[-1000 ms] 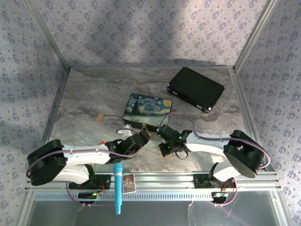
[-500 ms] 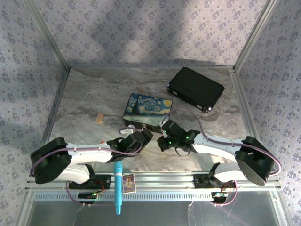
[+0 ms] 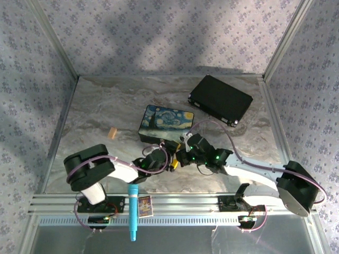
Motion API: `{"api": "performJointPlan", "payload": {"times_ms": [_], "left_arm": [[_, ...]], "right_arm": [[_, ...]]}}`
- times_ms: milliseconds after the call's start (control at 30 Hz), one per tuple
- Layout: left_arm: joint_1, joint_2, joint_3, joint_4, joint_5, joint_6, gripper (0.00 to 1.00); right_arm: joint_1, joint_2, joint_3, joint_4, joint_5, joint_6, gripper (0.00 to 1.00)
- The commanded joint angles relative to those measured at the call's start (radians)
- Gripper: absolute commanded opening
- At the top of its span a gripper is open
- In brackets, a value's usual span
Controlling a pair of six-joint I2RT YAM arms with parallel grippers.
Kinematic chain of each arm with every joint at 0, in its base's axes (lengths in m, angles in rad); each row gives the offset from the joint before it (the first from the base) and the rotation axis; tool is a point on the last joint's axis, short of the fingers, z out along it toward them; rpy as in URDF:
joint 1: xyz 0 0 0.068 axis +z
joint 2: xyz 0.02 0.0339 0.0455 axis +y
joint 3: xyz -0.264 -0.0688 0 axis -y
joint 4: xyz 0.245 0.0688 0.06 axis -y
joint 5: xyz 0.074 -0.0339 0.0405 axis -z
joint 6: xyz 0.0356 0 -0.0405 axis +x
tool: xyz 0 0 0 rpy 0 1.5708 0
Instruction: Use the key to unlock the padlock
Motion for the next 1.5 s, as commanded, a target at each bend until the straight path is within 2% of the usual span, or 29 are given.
{"api": "performJointPlan", "payload": {"times_ms": [0,100,300,733,1000,1233,1333,1367,1467], "left_arm": [[-0.017,0.03,0.024,0.143,0.01,-0.058,0.88],[-0.025,0.006,0.016,0.132,-0.022,-0.048,0.81],[-0.015,-0.11,-0.02,-0.003,-0.071,-0.022,0.54],[-0.004,-0.183,-0.027,-0.111,-0.063,0.015,0.28],[0.01,-0.266,-0.023,-0.213,-0.086,0.094,0.02],[0.018,-0.332,0.003,-0.302,-0.084,0.204,0.0],[0.025,-0.371,0.002,-0.269,-0.108,0.337,0.0],[0.031,-0.396,0.01,-0.272,-0.116,0.418,0.0],[0.046,-0.486,0.044,-0.293,-0.135,0.668,0.0]], "right_arm": [[0.001,-0.017,-0.034,0.064,-0.031,0.034,0.0],[0.001,-0.031,-0.052,0.089,-0.033,0.048,0.0],[-0.003,-0.083,-0.077,0.065,-0.027,0.055,0.0],[-0.021,-0.13,-0.106,0.048,-0.05,0.053,0.0],[-0.03,-0.142,-0.118,0.043,-0.061,0.043,0.0],[-0.05,-0.141,-0.129,0.081,-0.089,0.048,0.01],[-0.079,-0.17,-0.132,0.134,-0.157,0.1,0.77],[-0.094,-0.194,-0.138,0.166,-0.171,0.126,0.97],[-0.176,-0.252,-0.166,0.32,-0.267,0.218,0.99]]}}
